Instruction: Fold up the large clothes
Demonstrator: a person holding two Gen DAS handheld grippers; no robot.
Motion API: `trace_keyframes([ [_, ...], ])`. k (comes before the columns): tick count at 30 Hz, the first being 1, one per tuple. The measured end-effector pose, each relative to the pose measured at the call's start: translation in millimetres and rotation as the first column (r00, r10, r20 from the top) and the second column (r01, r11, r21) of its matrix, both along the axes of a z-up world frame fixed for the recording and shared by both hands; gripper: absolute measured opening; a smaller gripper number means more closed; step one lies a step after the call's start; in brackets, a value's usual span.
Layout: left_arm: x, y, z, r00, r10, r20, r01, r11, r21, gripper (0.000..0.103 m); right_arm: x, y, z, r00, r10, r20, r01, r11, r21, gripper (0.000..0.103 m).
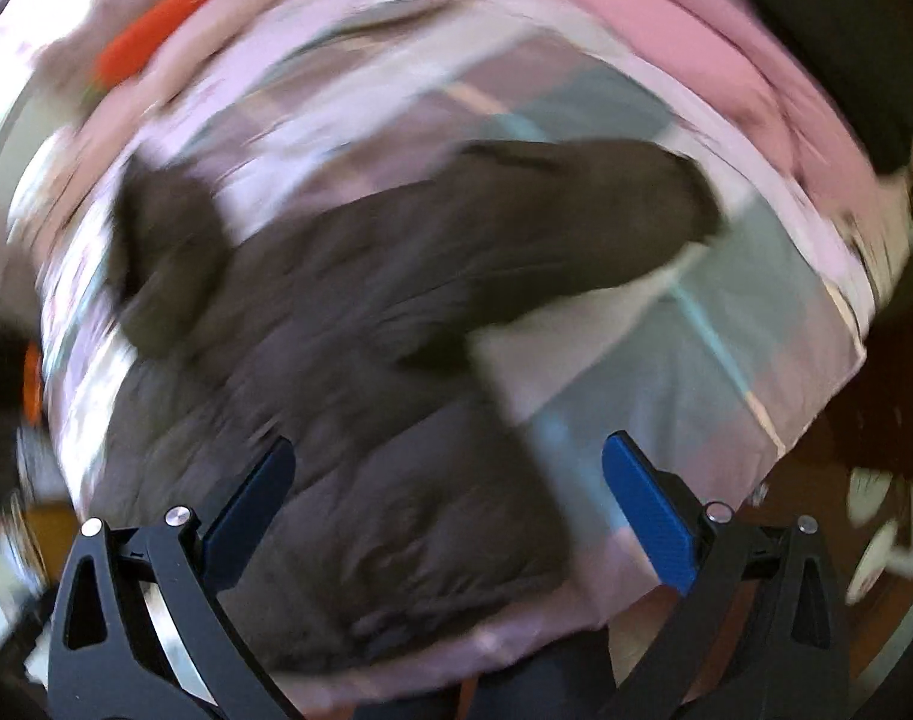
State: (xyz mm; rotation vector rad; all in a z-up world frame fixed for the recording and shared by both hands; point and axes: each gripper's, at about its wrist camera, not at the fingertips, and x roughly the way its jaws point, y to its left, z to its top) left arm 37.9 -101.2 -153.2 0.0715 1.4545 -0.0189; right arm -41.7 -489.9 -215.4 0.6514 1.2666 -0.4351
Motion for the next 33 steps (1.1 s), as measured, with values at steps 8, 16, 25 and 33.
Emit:
trace_keyframes([
  [8, 38, -110, -79, 0.992, -0.026, -0.124, 0.025, 1.000, -0.015, 0.101, -13, -207, -165, 0.923, -0.382, -0.055, 0.381, 0.880, 0.285, 0.102],
  [16, 32, -135, -115, 0.976, -0.048, -0.213, 0.064, 0.996, 0.068, 0.101, 0, -255, -205, 0.873, -0.488, 0.015, 0.427, 0.777, 0.463, 0.013],
  [25, 53, -66, -87, 0.987, 0.089, -0.135, -0.073, 0.990, 0.119, 0.101, 95, -112, 13, 0.852, 0.007, 0.524, -0.240, 0.894, 0.378, 0.008],
  [33, 49, 48, -77, 0.951, 0.295, -0.094, -0.280, 0.949, 0.148, 0.101, 73, 144, 76, 0.578, 0.607, 0.546, -0.809, 0.511, 0.289, 0.060],
])
